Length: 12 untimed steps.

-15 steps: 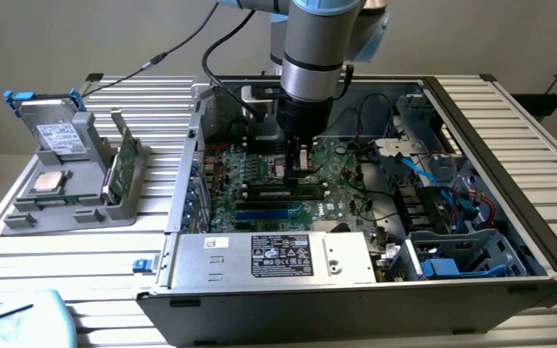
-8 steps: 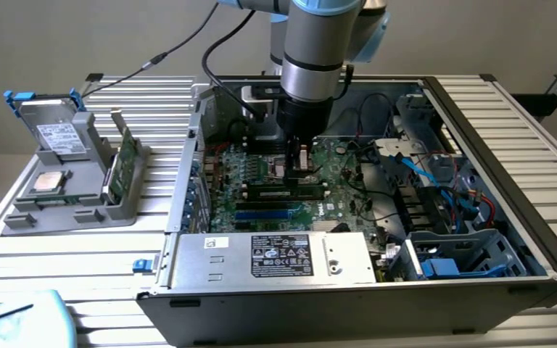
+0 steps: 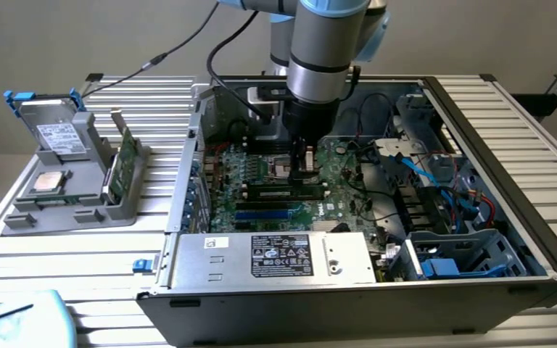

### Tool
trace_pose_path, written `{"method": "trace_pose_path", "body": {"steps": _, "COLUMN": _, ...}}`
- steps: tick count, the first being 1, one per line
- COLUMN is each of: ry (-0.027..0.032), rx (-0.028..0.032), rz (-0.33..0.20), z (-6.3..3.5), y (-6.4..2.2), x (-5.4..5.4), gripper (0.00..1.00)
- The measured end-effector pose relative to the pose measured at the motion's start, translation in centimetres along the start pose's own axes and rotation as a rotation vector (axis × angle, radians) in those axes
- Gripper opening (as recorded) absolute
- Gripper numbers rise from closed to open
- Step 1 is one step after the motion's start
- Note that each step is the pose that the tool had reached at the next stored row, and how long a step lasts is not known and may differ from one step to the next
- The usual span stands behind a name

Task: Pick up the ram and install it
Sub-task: 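Press down the ram until it locks into place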

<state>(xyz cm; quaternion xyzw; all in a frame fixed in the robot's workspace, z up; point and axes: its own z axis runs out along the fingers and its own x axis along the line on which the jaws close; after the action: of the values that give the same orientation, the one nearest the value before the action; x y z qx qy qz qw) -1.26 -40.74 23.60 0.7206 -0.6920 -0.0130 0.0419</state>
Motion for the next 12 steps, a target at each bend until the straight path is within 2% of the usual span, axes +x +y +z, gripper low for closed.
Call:
{"method": "trace_pose_path", "body": {"steps": 3, "ry": -0.0068, "rx": 0.0002, "rz": -0.001, "z": -0.08, "y": -1.10, "x": 0.2, "gripper": 0.11}}
{"method": "trace_pose_path", "body": {"steps": 4, "ry": -0.0072, "rx": 0.0004, "rz": -0.001, "z": -0.09, "y": -1.29, "x": 0.2, "gripper": 0.11}}
{"method": "trace_pose_path", "body": {"steps": 12, "ry": -0.0073, "rx": 0.0003, "rz": -0.001, "z": 0.24, "y": -1.44, "x": 0.2, "gripper": 0.11}}
